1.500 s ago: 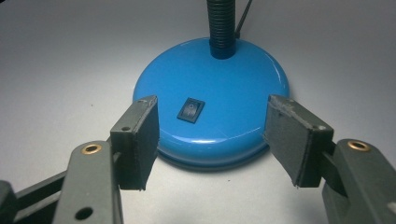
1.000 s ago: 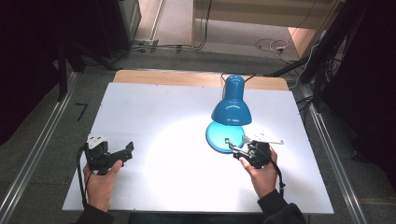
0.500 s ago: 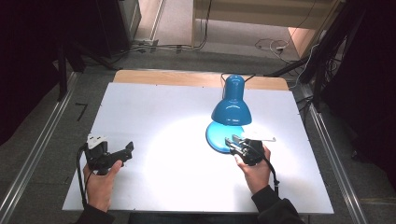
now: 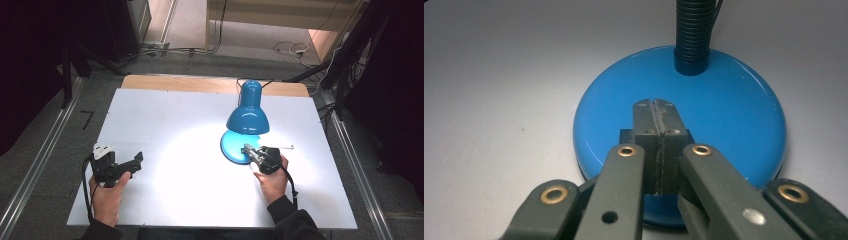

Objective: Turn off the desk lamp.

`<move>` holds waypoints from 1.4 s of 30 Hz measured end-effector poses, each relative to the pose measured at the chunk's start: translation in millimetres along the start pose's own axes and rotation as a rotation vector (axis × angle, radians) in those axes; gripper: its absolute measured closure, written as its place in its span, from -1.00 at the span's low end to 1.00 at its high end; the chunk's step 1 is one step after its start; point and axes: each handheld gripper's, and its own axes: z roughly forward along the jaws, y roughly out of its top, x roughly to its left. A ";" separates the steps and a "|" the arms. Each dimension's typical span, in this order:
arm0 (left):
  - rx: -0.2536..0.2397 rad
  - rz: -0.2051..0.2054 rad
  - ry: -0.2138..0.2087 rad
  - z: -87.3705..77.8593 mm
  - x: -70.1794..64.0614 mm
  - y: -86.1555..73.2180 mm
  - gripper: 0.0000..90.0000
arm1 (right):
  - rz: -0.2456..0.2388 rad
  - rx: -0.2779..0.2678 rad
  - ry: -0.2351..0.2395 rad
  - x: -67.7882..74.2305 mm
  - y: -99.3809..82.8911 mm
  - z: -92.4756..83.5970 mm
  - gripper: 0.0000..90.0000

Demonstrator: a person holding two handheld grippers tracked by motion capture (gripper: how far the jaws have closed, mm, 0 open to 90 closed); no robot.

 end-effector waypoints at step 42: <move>0.004 0.006 0.000 -0.2 -0.6 -0.3 -0.95 | -0.024 0.025 -0.026 -2.7 -3.3 11.9 0.95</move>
